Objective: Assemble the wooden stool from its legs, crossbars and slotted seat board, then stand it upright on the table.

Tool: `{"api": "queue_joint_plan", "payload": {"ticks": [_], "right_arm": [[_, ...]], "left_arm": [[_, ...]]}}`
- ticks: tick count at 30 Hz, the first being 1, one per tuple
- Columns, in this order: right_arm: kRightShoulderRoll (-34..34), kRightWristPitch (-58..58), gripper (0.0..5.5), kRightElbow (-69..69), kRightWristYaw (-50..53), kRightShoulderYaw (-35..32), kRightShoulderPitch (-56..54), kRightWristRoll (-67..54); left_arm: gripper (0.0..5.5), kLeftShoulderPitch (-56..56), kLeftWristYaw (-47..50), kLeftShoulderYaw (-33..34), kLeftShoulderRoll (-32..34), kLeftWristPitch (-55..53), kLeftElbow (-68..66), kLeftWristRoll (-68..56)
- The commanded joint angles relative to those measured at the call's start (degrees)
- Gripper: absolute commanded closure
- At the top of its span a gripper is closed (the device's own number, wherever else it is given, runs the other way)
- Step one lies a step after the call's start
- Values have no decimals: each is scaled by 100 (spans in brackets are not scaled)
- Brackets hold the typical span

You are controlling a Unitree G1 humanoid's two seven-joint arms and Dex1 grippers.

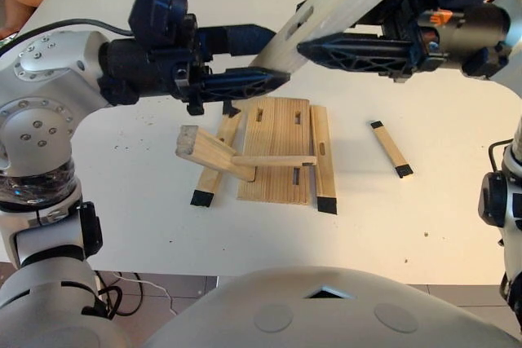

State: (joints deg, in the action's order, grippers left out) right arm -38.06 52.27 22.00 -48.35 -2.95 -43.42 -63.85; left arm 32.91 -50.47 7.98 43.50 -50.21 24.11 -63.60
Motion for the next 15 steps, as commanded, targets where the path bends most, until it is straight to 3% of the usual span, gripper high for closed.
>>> {"api": "queue_joint_plan", "payload": {"ticks": [1,8,15], "right_arm": [[103,-262,347,-112,36,-206,-188,153],[-834,-1135,347,-401,-609,-165,144,1690],[-1772,-1870,347,-23,-1597,-305,1875,2558]], "left_arm": [[214,470,800,-28,-358,235,-702,627],[207,863,1092,451,-396,606,-1689,969],[207,-716,160,328,407,2045,-2556,2726]]}}
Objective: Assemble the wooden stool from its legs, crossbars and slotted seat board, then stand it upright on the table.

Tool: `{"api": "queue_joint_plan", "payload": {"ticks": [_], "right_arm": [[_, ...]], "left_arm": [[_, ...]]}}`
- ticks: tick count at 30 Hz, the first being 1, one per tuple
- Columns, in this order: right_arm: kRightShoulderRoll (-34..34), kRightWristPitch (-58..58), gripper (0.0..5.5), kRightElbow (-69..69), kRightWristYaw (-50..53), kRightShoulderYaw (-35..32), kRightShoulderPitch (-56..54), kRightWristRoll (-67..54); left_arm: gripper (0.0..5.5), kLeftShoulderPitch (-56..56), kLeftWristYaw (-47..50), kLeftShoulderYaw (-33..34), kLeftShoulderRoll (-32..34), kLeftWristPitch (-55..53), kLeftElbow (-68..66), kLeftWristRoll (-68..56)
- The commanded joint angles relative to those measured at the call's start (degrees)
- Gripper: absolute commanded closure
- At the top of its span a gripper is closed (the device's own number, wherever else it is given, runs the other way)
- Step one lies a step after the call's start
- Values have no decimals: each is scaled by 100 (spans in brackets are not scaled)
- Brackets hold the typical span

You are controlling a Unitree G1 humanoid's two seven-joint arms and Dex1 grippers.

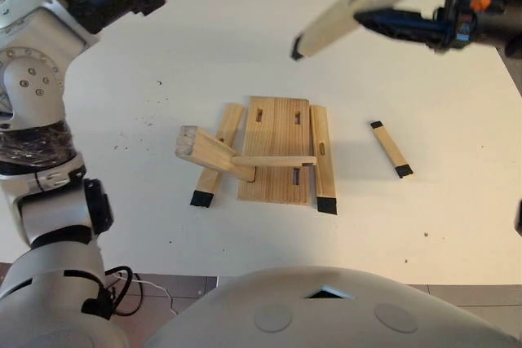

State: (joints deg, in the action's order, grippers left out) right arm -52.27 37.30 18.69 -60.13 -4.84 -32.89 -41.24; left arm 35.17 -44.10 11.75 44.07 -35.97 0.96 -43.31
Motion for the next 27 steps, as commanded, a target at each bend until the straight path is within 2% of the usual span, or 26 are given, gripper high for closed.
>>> {"api": "queue_joint_plan", "payload": {"ticks": [1,5,10,21,27], "right_arm": [[-421,-466,347,423,-529,-178,1153,352],[-514,-723,347,789,-780,-269,2085,495],[-350,-618,347,1254,-666,-131,2422,376],[-1,-423,347,1933,-252,451,2752,348],[171,-396,347,1971,-40,498,2818,328]], "left_arm": [[207,-1283,-647,-33,410,791,-209,835],[207,-2374,-1226,-237,638,1405,150,1427],[207,-3080,-1732,-481,767,1612,547,1722],[207,-3403,-2666,-628,1048,1785,653,1797],[207,-3462,-3101,-691,1196,1719,778,1773]]}}
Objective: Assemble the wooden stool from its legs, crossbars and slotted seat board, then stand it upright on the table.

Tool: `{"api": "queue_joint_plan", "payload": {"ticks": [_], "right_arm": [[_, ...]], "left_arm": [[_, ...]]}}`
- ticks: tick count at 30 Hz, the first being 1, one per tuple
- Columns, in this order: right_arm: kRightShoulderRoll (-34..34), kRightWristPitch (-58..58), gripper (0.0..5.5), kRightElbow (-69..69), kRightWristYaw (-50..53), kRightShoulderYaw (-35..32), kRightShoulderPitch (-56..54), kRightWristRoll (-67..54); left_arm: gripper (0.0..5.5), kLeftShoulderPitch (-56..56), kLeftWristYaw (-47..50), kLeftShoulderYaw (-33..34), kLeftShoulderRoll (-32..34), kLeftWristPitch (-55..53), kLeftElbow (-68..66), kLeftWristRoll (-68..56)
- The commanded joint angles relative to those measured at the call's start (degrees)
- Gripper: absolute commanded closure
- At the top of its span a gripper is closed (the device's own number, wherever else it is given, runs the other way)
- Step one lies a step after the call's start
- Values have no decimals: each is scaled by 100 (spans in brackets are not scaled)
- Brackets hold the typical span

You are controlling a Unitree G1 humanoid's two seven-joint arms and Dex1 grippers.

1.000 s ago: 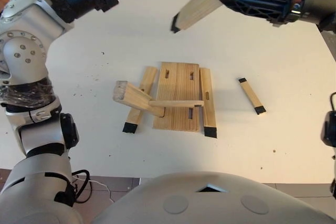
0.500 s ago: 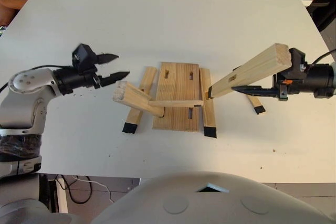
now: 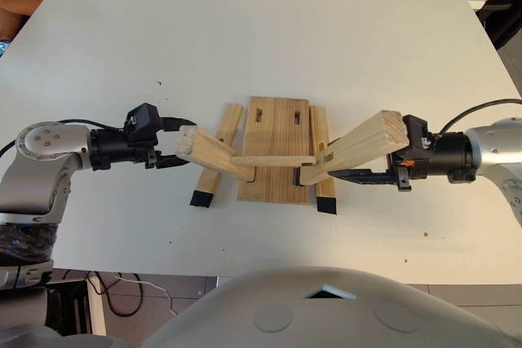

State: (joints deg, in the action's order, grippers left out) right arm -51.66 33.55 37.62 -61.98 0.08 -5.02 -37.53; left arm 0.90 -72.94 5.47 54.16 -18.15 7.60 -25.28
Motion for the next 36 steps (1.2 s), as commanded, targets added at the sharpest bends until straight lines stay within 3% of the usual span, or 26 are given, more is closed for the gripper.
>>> {"api": "queue_joint_plan", "payload": {"ticks": [1,24,36], "right_arm": [[122,-30,347,76,168,18,45,-23],[103,-745,347,-356,2,687,282,865],[251,-774,347,-925,-201,1372,-369,1176]], "left_arm": [[207,-36,-260,-66,195,-72,130,-30],[207,240,-318,-254,56,-360,558,-258],[207,303,-7,-386,-216,-687,1287,-501]]}}
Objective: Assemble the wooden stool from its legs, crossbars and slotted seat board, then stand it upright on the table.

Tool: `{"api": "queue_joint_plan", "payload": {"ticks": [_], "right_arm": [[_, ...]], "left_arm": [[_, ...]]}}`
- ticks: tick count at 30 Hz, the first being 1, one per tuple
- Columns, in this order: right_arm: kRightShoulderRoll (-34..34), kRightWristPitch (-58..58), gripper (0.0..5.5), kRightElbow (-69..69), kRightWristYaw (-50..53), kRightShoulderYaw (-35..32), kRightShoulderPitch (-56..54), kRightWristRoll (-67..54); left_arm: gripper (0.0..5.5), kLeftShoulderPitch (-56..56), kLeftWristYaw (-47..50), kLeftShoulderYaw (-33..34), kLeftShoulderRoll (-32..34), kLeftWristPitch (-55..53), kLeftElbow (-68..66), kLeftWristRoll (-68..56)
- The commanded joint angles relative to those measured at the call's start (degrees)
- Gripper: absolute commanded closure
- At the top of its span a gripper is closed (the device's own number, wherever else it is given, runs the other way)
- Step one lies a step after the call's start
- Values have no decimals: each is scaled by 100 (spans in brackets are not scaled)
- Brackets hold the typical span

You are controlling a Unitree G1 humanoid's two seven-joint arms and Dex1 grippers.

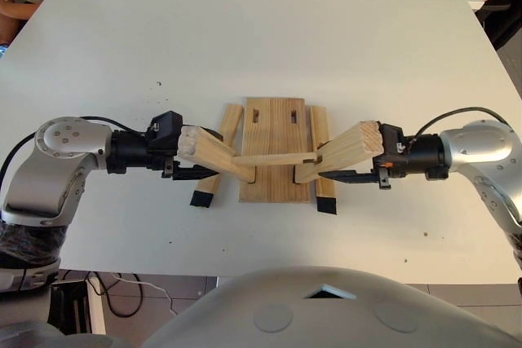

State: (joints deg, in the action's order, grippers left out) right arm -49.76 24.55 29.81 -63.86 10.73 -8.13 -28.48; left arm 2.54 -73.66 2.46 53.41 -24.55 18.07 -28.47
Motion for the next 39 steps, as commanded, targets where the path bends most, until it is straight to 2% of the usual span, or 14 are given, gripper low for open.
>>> {"api": "queue_joint_plan", "payload": {"ticks": [1,11,27,34,39], "right_arm": [[61,106,347,-193,-16,359,-73,322],[202,238,347,-553,-55,557,-350,227],[478,259,347,-881,-34,673,-114,230],[369,187,347,-887,-162,719,-200,287],[368,227,347,-838,-189,808,-325,293]], "left_arm": [[207,159,71,-97,-154,-51,237,-171],[207,90,155,-182,-256,38,310,-82],[207,284,-398,-650,-170,546,44,260],[207,1281,-280,-718,-422,602,-1103,494],[207,1449,-147,-659,-604,253,-724,257]]}}
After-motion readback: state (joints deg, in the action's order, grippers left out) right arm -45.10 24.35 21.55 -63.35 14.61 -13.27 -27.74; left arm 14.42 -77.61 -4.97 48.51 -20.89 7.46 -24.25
